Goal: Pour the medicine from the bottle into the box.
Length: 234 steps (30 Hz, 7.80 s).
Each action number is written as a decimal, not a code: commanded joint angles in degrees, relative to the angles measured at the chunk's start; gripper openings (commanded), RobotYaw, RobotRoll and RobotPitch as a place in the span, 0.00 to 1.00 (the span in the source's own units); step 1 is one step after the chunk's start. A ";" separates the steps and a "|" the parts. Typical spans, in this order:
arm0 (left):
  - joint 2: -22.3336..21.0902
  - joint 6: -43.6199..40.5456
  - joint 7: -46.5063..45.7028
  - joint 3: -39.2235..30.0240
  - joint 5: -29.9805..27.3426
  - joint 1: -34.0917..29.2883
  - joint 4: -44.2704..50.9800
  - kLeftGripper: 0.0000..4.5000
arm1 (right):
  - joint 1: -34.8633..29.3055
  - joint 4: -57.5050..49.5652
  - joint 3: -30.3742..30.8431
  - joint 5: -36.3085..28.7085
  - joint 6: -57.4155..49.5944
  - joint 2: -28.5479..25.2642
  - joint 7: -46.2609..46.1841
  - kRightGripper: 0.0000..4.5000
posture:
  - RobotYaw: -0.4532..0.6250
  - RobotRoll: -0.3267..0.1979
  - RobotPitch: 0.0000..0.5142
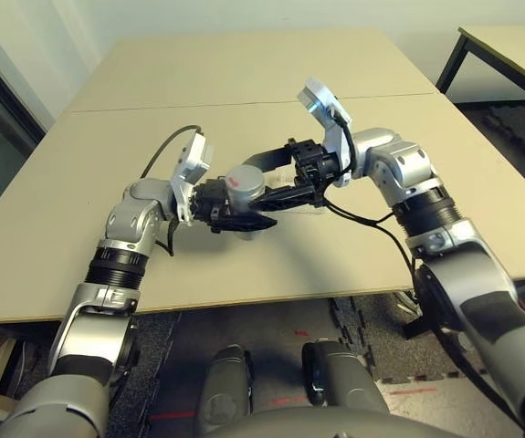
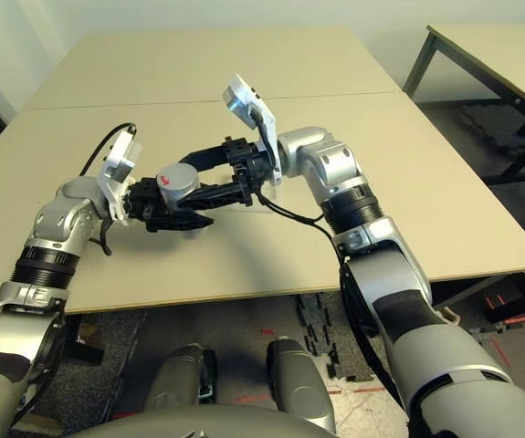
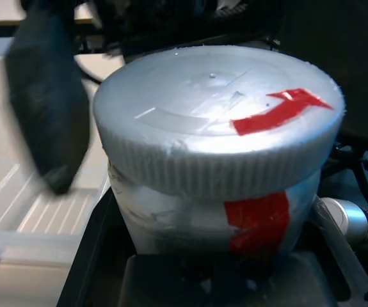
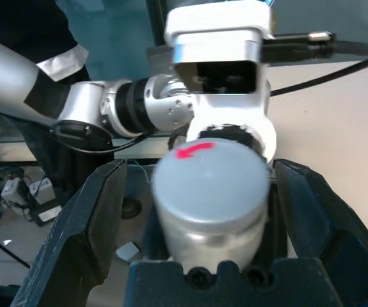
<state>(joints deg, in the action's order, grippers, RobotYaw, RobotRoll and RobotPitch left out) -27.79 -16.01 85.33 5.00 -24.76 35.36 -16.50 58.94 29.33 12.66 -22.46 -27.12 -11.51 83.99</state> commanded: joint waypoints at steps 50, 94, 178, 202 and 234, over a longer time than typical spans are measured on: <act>-1.30 1.74 -0.69 -1.49 0.23 0.34 -2.86 0.62 | -3.82 -9.89 -4.42 -1.63 -4.33 -7.43 -4.62 1.00 | 0.37 0.62 0.08; -0.52 2.13 -1.57 -1.36 0.12 -0.22 -2.12 0.62 | 3.08 5.05 -1.91 3.96 5.80 1.87 -8.34 1.00 | 0.38 0.62 0.10; 0.18 3.44 -0.94 -0.96 0.66 1.85 -5.13 0.62 | -0.26 -2.49 0.35 5.11 5.54 3.89 -14.03 1.00 | 0.37 0.62 0.08; 0.24 3.94 -0.50 -0.82 0.91 2.67 -6.53 0.62 | -1.75 -7.07 -3.37 1.41 1.73 -3.35 -12.50 1.00 | 0.35 0.62 0.07; -0.83 6.15 -1.42 -1.27 2.62 3.29 -9.51 0.62 | -4.39 -5.06 -4.92 1.70 3.52 -7.80 -13.98 1.00 | 0.35 0.62 0.07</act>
<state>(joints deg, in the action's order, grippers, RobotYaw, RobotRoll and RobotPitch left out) -28.21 -10.72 84.23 3.41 -23.49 37.68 -25.45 55.18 23.27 8.60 -21.26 -24.30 -18.35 70.08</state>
